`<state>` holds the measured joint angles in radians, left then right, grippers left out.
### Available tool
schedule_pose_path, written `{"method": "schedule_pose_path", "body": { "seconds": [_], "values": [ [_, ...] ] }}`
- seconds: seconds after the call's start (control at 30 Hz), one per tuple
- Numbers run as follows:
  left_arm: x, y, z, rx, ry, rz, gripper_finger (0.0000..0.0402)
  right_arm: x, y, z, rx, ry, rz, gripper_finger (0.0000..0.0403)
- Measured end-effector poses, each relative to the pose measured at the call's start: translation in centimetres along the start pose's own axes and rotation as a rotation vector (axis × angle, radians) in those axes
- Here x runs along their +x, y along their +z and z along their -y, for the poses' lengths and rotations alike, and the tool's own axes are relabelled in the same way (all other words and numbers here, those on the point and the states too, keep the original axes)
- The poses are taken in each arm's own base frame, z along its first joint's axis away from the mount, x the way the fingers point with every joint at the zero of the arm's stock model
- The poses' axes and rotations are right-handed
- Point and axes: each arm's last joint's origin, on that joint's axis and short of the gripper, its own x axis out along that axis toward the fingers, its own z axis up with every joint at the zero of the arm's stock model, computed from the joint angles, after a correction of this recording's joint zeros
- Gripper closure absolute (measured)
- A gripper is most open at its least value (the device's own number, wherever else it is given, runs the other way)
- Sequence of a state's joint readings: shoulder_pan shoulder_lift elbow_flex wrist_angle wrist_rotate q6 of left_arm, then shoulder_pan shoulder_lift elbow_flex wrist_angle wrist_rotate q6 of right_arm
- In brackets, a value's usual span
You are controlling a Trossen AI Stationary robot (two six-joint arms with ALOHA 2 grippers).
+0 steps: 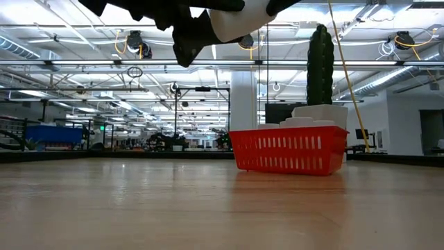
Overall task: Pick and place pill bottles into a basket
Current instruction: Put the white pill bottle into the red bin
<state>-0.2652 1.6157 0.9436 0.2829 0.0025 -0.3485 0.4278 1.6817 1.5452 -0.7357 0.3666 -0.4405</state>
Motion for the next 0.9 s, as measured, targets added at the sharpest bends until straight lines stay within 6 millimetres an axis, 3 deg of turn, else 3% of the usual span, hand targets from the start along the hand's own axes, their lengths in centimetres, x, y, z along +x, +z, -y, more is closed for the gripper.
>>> {"method": "schedule_pose_path", "body": {
  "seconds": [0.07,0.17,0.27,0.37,0.6,0.9],
  "values": [
    [0.0,-0.1,0.3,0.031,-0.004,0.002,0.0221,-0.2,0.1,0.0,0.028,-0.001,0.009,0.0247],
    [0.0,-0.1,0.7,0.091,0.013,0.015,0.0221,-1.0,0.0,0.1,0.089,-0.013,0.020,0.0189],
    [0.0,-0.4,1.0,0.121,0.071,0.018,0.0221,-2.7,-0.2,0.6,0.164,-0.036,0.048,0.0140],
    [0.0,-0.5,1.3,0.149,0.101,0.030,0.0221,-4.8,-0.6,1.2,0.263,-0.046,0.096,0.0115],
    [-0.2,-0.2,2.5,0.236,0.239,0.143,0.0221,-7.7,-2.1,2.2,0.512,-0.066,0.194,0.0116],
    [-0.7,0.7,3.7,0.323,0.347,0.282,0.0221,-7.1,-5.0,2.1,0.748,-0.064,0.401,0.0112]
  ]
}}
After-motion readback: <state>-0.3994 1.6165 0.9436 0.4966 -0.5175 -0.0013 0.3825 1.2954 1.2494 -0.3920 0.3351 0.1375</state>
